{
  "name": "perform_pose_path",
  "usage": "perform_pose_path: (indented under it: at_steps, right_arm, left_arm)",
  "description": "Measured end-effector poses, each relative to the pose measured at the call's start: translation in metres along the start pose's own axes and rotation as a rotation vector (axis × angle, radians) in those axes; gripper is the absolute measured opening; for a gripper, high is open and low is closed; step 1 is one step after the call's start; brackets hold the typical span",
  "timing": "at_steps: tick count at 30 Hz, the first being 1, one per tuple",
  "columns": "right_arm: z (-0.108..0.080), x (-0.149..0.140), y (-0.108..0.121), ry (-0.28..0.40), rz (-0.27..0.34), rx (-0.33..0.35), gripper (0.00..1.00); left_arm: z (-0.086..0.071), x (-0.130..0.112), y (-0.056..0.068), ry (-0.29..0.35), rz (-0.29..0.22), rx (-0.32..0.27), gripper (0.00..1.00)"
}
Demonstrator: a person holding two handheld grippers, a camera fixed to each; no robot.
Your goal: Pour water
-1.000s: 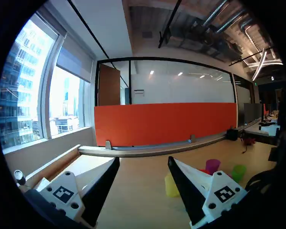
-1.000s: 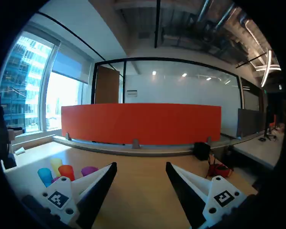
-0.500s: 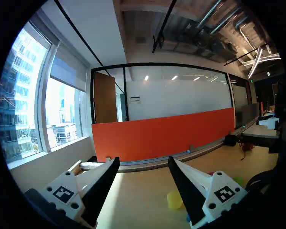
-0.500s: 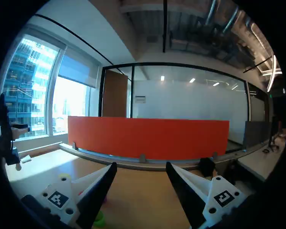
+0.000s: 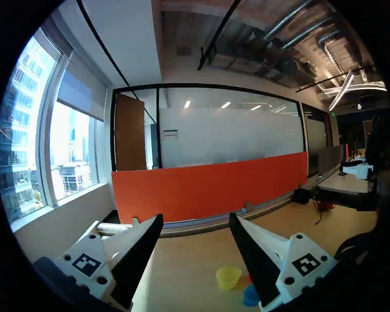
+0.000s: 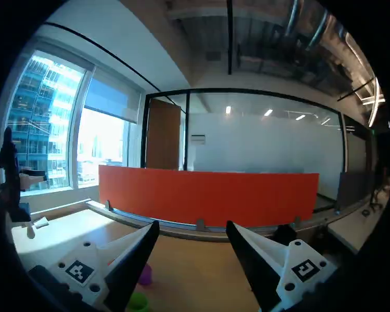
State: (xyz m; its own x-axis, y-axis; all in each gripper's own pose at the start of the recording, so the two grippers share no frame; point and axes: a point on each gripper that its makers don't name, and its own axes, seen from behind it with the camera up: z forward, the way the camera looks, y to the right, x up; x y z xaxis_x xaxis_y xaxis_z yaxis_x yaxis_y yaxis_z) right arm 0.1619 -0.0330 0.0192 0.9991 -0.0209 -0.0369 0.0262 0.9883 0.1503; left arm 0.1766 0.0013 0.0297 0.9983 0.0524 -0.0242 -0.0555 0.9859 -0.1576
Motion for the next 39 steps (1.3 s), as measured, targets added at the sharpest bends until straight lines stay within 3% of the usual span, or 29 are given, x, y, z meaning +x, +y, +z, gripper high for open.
perform_pose_path:
  at_steps: [15, 21, 32, 39]
  right_arm:
    - [-0.006, 0.01, -0.051, -0.013, -0.006, 0.261, 0.99]
    - [-0.009, 0.014, -0.065, -0.013, 0.005, 0.335, 0.99]
    - [-0.01, -0.003, -0.08, -0.067, -0.038, 0.387, 0.99]
    - [-0.01, -0.019, -0.087, -0.115, -0.06, 0.423, 0.99]
  left_arm:
    - [-0.003, -0.005, 0.049, -0.032, 0.001, -0.23, 0.94]
    - [-0.004, -0.006, 0.062, -0.04, -0.039, -0.297, 0.94]
    - [-0.002, -0.014, 0.068, -0.064, -0.06, -0.348, 0.94]
    - [0.002, -0.031, 0.07, -0.096, -0.023, -0.366, 0.94]
